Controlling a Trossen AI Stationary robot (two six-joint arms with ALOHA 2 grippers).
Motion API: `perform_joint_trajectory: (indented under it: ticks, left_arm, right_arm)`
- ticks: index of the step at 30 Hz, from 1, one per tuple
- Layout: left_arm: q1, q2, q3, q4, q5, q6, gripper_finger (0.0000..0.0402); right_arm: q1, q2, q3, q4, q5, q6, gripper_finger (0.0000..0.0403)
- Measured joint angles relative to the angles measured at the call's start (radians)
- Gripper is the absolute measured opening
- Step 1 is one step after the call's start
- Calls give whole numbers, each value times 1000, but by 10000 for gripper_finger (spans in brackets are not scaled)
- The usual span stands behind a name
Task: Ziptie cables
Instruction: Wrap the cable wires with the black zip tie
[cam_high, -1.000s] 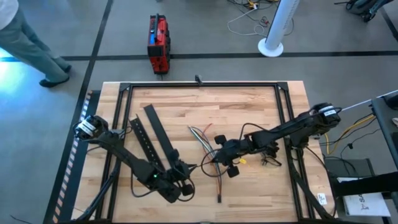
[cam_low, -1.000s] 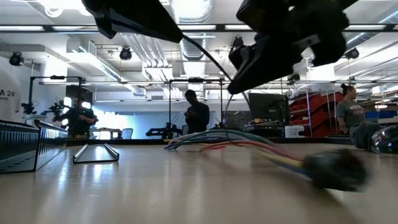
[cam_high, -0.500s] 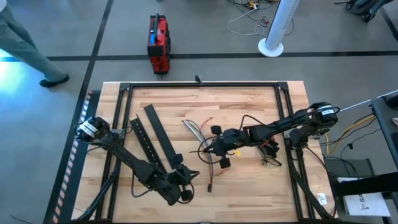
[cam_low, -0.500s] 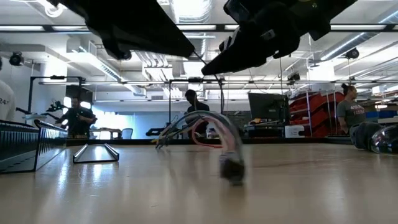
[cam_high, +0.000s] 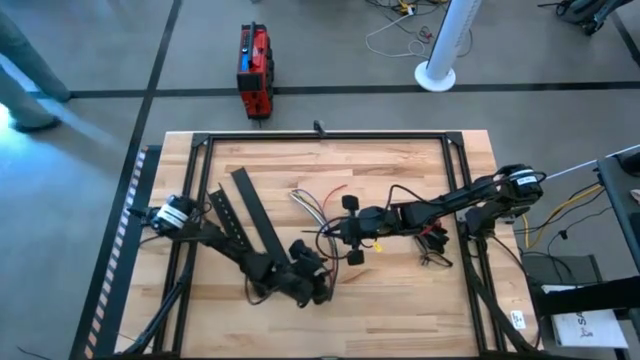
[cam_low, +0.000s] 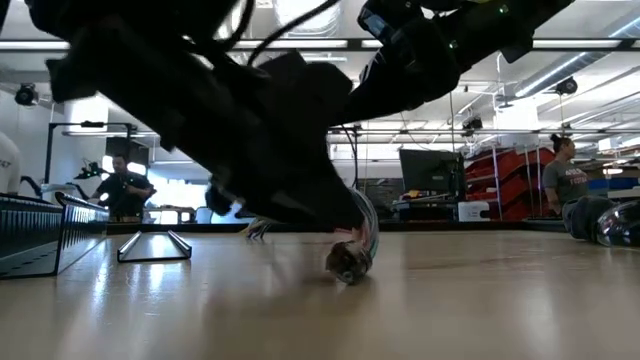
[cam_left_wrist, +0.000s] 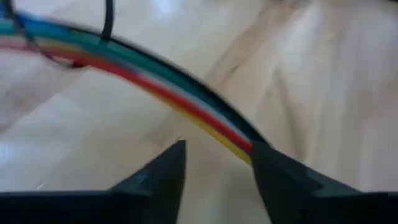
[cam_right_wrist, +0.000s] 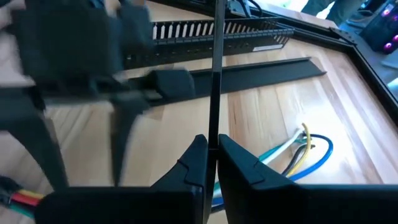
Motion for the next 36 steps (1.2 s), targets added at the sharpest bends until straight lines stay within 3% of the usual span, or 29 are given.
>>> perform_joint_trajectory:
  ticks: [5,11,19,29,36]
  left_arm:
    - [10,32,6,100,31,6,246]
    - [23,33,6,129,34,7,279]
    - [67,33,6,139,29,-33,277]
    - [115,56,10,160,9,36,280]
    - [112,175,72,229,25,27,224]
  right_arm:
    - [0,0,0,-13,0,0,9]
    - [0,0,0,-20,2,7,9]
    - [0,0,0,-17,3,6,9]
    - [0,0,0,-14,5,6,9]
    - [0,0,0,-15,5,6,9]
